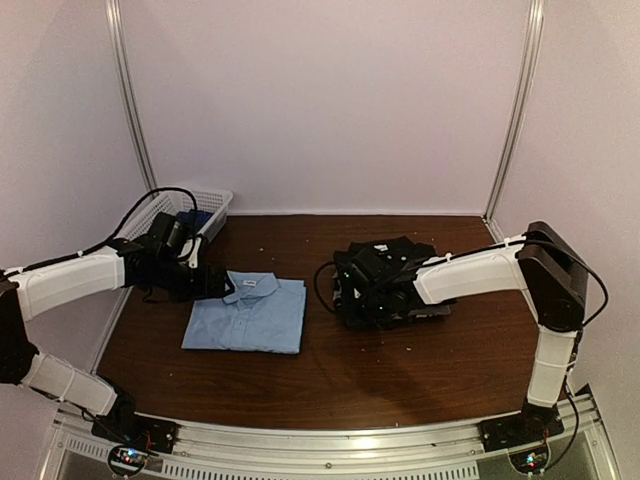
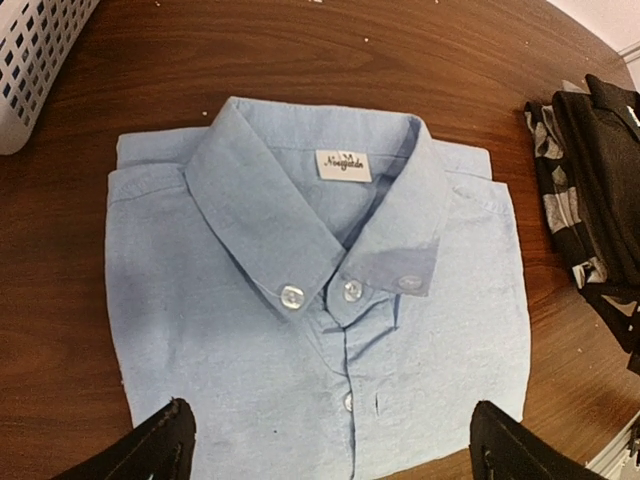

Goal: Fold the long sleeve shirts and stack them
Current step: Move the square-folded shirt to the center of the board, then pick up the square-folded shirt from the center of the board.

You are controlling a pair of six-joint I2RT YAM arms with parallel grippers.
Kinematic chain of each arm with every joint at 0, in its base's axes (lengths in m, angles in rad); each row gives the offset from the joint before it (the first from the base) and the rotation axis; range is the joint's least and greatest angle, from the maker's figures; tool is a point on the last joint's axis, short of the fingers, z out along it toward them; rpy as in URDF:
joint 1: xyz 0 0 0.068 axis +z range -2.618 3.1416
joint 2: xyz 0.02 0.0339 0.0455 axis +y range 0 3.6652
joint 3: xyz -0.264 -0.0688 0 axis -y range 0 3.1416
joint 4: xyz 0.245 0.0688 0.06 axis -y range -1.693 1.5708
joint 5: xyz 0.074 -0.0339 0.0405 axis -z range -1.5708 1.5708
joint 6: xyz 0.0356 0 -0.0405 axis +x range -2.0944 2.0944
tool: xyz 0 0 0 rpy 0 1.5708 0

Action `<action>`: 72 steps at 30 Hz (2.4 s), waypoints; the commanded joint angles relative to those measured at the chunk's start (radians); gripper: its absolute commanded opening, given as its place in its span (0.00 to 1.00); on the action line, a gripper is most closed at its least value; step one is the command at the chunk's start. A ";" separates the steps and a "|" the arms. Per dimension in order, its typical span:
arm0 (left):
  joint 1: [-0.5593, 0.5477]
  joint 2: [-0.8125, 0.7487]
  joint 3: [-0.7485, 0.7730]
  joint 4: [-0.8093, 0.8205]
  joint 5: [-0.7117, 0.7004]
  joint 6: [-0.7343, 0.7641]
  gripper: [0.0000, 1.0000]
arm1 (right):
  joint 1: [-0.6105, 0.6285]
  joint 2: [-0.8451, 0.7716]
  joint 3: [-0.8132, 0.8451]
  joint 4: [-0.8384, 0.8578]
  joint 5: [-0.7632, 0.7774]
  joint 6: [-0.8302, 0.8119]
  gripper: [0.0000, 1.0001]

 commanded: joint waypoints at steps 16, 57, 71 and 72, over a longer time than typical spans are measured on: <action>-0.005 -0.037 -0.044 0.041 -0.023 -0.039 0.97 | 0.012 0.003 0.064 0.075 -0.067 0.037 0.00; 0.063 -0.002 -0.046 -0.004 -0.207 -0.084 0.98 | 0.117 0.160 0.246 0.142 -0.175 0.052 0.56; 0.132 0.128 -0.069 0.096 -0.163 -0.061 0.97 | 0.092 0.250 0.316 0.098 -0.116 0.033 0.56; 0.139 0.134 -0.071 0.104 -0.156 -0.060 0.97 | 0.089 0.259 0.327 0.092 -0.113 0.027 0.56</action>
